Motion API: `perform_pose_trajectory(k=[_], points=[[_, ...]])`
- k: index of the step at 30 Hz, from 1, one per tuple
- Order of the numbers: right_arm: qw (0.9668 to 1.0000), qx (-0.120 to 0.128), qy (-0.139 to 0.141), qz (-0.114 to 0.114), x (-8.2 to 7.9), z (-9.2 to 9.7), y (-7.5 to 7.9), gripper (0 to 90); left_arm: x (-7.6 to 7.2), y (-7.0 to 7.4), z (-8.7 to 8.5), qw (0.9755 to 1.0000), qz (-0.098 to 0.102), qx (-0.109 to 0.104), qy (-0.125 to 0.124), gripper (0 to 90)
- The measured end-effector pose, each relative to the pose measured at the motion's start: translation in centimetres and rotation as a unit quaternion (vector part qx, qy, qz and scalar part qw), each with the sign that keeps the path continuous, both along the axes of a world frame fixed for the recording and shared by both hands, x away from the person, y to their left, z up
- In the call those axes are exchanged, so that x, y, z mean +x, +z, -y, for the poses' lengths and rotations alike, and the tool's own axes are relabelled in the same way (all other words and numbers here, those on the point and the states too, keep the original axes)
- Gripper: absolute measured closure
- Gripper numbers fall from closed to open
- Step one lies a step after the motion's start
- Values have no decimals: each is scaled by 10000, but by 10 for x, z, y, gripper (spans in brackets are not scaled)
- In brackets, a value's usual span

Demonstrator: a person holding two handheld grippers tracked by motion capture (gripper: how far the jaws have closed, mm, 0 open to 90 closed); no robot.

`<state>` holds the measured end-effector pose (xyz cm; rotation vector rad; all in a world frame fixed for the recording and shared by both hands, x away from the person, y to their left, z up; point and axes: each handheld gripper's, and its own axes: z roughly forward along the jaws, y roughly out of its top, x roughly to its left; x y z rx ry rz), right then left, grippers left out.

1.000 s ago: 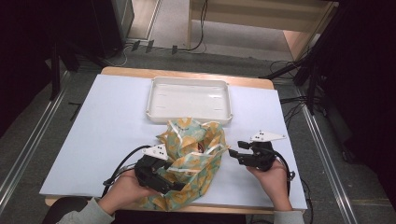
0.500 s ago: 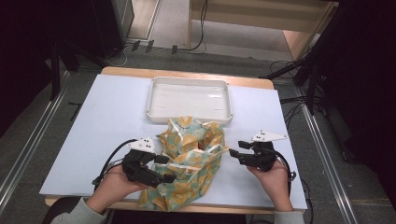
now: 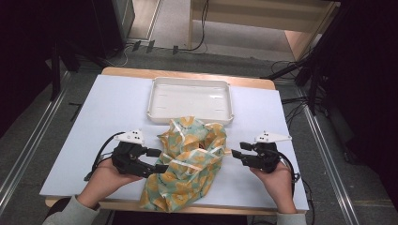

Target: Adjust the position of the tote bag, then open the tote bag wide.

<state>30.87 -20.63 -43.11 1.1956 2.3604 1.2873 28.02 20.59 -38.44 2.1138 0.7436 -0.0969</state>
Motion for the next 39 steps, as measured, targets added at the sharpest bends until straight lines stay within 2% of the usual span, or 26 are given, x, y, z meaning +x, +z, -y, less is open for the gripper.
perform_pose_trajectory(k=[3, 10, 14, 18, 22, 25, 27, 34, 39], points=[[10000, -13, -16, -12, -1, 1, 1, 498, 2, 1, -4, 10000, -1, 4, 25, 339], [10000, -52, -66, -14, -3, 3, 1, 490, 1, 6, -12, 9999, -72, -130, 41, 338], [10000, -55, -65, -14, -3, 3, 1, 488, 0, 9, -17, 9999, -24, -133, 48, 334], [10000, -53, -64, -14, -3, 3, 1, 489, 1, 13, -25, 9997, -19, -181, 160, 337], [10000, -42, -55, 1, -2, 3, 1, 490, 2, 15, -34, 9989, -2, -283, 380, 348], [10000, -46, -30, 17, -1, 3, 2, 492, 7, 12, -37, 9982, -38, -212, 560, 364], [10000, -48, -31, 29, 0, 2, 2, 492, 13, 8, -37, 9980, -53, -48, 625, 371], [10000, -62, 21, 20, 1, -3, 3, 497, 32, 2, -32, 9978, -38, 181, 629, 385], [10000, 0, -13, 16, 1, -2, 6, 508, 40, 4, -29, 9981, -53, 174, 585, 385]])
